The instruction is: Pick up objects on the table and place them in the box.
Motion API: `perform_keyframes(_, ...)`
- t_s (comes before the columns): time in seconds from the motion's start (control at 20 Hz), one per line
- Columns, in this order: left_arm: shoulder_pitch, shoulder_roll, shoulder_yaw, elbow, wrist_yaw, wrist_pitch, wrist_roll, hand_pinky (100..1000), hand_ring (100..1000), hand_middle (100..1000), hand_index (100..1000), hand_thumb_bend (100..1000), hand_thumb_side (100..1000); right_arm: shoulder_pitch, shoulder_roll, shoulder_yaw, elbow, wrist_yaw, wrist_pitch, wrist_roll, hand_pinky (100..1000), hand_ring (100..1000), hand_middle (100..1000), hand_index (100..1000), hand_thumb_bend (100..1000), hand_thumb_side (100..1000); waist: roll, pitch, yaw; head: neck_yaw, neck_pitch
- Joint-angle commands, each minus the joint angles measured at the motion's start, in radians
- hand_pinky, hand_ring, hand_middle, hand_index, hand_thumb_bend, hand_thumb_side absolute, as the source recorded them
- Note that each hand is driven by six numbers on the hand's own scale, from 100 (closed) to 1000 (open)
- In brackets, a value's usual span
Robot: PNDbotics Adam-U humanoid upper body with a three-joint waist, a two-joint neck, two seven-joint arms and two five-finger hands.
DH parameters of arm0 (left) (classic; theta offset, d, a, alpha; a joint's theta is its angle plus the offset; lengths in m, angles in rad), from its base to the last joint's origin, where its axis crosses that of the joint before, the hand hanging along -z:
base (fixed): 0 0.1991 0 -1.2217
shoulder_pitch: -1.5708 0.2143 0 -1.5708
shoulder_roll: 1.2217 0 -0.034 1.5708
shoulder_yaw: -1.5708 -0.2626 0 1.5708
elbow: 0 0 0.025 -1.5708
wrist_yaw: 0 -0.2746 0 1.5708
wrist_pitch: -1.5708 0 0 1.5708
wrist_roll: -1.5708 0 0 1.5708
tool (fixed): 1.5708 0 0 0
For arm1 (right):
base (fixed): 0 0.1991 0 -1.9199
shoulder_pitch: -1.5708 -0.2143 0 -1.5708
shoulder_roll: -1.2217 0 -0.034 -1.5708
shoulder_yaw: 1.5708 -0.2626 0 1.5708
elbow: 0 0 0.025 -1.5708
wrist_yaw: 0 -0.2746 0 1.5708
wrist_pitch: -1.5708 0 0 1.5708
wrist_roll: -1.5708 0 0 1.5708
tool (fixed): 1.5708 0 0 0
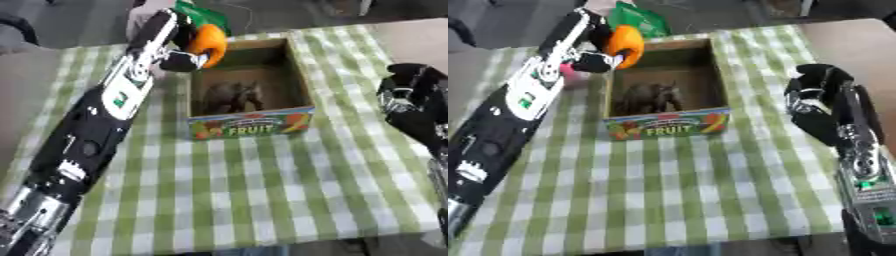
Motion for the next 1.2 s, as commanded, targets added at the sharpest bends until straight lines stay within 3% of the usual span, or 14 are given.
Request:
perform_keyframes(0.05, -0.022, -0.008, 0.007, 0.015, -0.036, -0.017, 0.000, 583, 463, 389, 513, 437, 119, -0.015, -0.008, 0.000, -0.010, -0.008, -0.003, 0.003, 640, 658, 559, 723, 100, 168, -0.006, -0.012, -0.001, 0.004, -0.005)
perform_keyframes(0.1, -0.021, -0.010, 0.008, 0.019, -0.040, -0.020, 0.001, 583, 463, 389, 513, 437, 119, -0.016, -0.008, 0.000, -0.010, -0.009, -0.003, 0.003, 640, 658, 559, 723, 100, 168, -0.006, -0.012, -0.001, 0.004, -0.005)
perform_keyframes(0.15, -0.019, -0.011, 0.007, 0.022, -0.043, -0.024, 0.000, 628, 564, 518, 634, 754, 106, -0.016, -0.007, 0.000, -0.010, -0.009, -0.004, 0.003, 640, 658, 559, 723, 100, 170, -0.005, -0.011, -0.001, 0.004, -0.006)
perform_keyframes(0.2, -0.013, -0.012, 0.006, 0.023, -0.041, -0.029, -0.007, 648, 592, 557, 666, 814, 100, -0.015, -0.007, 0.000, -0.011, -0.009, -0.004, 0.003, 640, 658, 559, 723, 100, 169, -0.003, -0.011, 0.000, 0.003, -0.008)
perform_keyframes(0.4, -0.002, -0.003, 0.014, -0.003, -0.012, -0.048, -0.021, 698, 657, 635, 740, 854, 310, -0.014, -0.007, -0.002, -0.011, -0.008, -0.003, 0.002, 640, 659, 559, 723, 100, 171, -0.001, -0.011, 0.008, -0.002, -0.009)
perform_keyframes(0.45, -0.001, 0.006, 0.020, -0.018, -0.003, -0.049, -0.016, 701, 660, 640, 742, 855, 313, -0.013, -0.007, -0.002, -0.011, -0.008, -0.003, 0.002, 640, 659, 559, 723, 100, 171, -0.001, -0.012, 0.011, -0.003, -0.009)
perform_keyframes(0.9, 0.024, 0.124, 0.082, -0.155, 0.101, 0.038, 0.035, 693, 640, 614, 731, 825, 178, -0.008, -0.011, -0.008, -0.010, -0.006, -0.002, -0.003, 640, 659, 559, 723, 100, 171, -0.001, -0.019, 0.036, -0.017, -0.009)
perform_keyframes(1.2, 0.060, 0.195, 0.124, -0.099, 0.116, 0.108, 0.067, 686, 630, 601, 727, 813, 100, -0.008, -0.014, -0.009, -0.011, -0.005, -0.001, -0.005, 640, 659, 559, 723, 100, 171, 0.002, -0.019, 0.051, -0.028, -0.010)
